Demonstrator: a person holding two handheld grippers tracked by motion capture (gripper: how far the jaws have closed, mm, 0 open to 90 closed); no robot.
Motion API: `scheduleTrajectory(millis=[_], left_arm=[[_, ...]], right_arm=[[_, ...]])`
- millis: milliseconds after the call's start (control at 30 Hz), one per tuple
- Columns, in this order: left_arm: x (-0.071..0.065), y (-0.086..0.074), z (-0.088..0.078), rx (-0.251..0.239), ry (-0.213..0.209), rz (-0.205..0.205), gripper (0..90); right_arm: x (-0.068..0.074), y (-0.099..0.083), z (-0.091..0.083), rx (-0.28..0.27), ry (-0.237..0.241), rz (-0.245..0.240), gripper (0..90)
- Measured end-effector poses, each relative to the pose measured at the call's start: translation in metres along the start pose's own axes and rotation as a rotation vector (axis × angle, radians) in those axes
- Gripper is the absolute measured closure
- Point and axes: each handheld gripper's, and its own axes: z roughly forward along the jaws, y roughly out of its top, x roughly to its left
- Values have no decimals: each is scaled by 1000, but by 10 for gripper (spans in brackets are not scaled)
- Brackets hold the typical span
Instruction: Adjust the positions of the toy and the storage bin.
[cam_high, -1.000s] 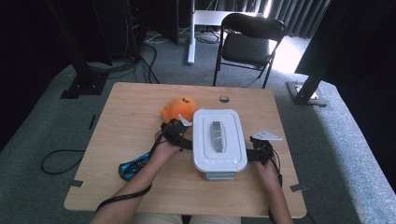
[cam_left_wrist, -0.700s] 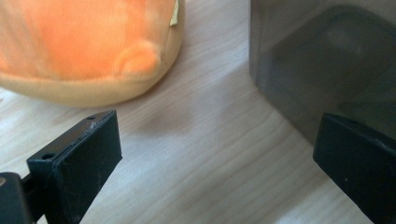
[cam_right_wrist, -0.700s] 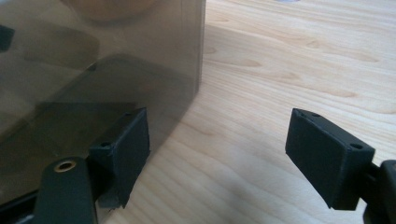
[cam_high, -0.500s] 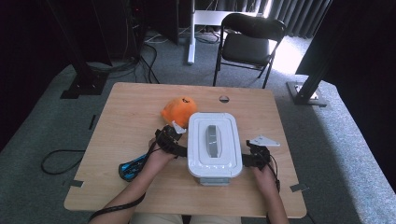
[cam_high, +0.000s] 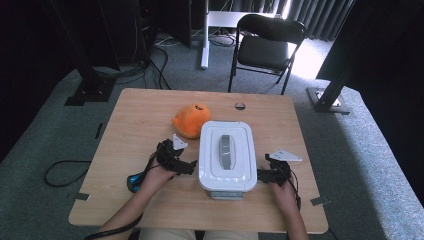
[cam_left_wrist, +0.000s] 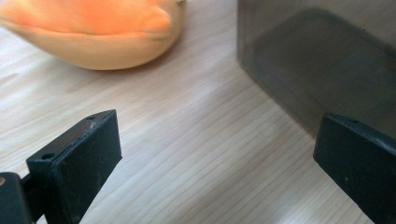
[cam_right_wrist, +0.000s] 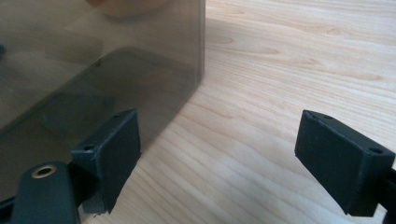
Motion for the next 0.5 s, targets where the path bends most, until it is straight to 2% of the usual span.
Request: scheduleTrajectory(millis=[33, 100, 167, 200, 267, 367, 500], left_arm=[[3, -2, -3, -4, -16, 12, 14], [8, -8, -10, -12, -22, 28, 14], [16, -15, -18, -22, -41, 10, 14], [21, -20, -22, -33, -34, 9, 14], [29, -26, -28, -26, -10, 0, 14], [44, -37, -37, -45, 8, -45, 14], [63, -50, -46, -51, 31, -80, 14]], right_arm=[[-1, -2, 0, 0, 0, 9, 141], [-3, -4, -1, 1, -4, 13, 141], [-3, -5, -2, 4, -3, 14, 141], [-2, -5, -3, 2, -4, 13, 141], [-2, -5, -3, 2, 0, 12, 141], [-2, -5, -4, 6, 1, 10, 141], [0, -6, -4, 16, 2, 4, 141]])
